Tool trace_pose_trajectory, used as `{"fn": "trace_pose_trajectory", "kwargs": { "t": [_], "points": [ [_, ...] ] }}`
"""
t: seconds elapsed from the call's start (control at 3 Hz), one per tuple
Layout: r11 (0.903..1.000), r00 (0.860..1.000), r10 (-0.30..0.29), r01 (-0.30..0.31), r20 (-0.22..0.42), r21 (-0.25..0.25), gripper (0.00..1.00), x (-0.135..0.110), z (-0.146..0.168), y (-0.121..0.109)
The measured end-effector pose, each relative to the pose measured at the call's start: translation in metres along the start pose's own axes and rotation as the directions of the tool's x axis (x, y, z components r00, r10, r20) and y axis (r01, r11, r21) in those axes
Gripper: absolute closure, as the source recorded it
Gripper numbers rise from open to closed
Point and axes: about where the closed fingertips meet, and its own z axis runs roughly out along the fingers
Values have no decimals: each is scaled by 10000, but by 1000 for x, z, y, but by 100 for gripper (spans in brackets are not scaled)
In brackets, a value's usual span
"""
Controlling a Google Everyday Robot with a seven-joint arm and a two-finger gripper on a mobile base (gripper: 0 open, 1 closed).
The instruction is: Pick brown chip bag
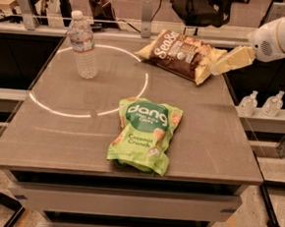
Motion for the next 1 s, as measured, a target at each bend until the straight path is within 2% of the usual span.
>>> {"fn": "trace_pose_trajectory", "kwargs": {
  "t": [0.33, 1.0],
  "points": [
    [9996, 9996, 276, -276, 15, -102, 0, 1, 19, -6],
    [9984, 9961, -238, 280, 849, -484, 0, -2, 65, -8]
  ]
}}
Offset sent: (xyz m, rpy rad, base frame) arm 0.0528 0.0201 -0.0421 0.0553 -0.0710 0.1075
